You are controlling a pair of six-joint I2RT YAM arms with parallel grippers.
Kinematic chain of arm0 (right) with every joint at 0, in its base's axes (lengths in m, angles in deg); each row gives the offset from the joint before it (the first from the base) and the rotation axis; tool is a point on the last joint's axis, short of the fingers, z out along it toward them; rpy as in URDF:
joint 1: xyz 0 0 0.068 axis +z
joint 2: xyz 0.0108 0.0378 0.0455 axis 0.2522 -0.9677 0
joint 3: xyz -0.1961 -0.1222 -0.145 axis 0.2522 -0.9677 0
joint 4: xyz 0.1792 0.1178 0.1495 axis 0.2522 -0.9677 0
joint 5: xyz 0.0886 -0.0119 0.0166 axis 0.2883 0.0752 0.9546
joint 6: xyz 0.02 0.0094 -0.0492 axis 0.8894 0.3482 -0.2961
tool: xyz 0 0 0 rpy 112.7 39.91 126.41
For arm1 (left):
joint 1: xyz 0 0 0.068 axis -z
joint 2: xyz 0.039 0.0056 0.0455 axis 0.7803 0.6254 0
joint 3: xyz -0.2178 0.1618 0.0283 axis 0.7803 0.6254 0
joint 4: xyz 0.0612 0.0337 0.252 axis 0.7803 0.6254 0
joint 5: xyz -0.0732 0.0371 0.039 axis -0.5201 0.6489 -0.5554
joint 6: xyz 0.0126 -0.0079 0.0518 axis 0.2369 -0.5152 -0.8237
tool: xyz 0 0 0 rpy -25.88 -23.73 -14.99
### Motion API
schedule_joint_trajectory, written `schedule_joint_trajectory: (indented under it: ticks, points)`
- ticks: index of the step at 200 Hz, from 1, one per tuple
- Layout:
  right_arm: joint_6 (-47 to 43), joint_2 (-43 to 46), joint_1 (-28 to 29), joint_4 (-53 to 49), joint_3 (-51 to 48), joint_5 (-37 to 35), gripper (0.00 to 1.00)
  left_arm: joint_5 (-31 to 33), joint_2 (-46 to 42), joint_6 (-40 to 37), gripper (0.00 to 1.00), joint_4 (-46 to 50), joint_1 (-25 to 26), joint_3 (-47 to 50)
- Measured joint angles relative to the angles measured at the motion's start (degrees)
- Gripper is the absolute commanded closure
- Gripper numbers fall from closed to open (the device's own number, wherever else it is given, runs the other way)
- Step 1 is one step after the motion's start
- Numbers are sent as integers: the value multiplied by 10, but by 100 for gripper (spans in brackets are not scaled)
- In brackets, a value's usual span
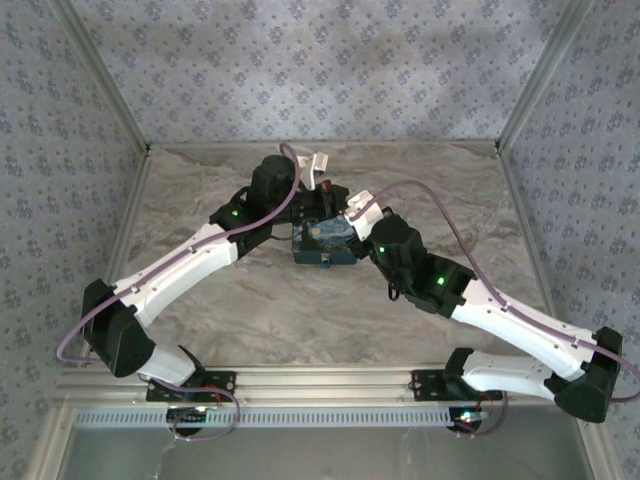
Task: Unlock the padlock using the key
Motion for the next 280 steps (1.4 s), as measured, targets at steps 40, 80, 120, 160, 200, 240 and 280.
schedule_joint_trajectory:
  ticks: [40,80,120,160,200,240,280]
  points:
    - [9,-1,-3,-2,0,11,68,3,0,-10,100,6,0,-1]
    - [66,33,-53,-23,-3,77,60,2,0,-32,100,5,-16,-1]
    - [162,95,-173,-38,-18,221,59,-4,0,-57,100,-14,-49,6]
    - [300,86,-314,12,-62,442,64,-35,0,-80,100,-42,-59,19]
    - [455,44,-352,169,-135,614,62,-67,-4,-84,100,-94,-59,38]
    - [563,32,-351,337,-182,680,50,-81,-5,-82,100,-125,-51,53]
    - [602,24,-341,417,-184,687,56,-86,-5,-73,100,-153,-36,53]
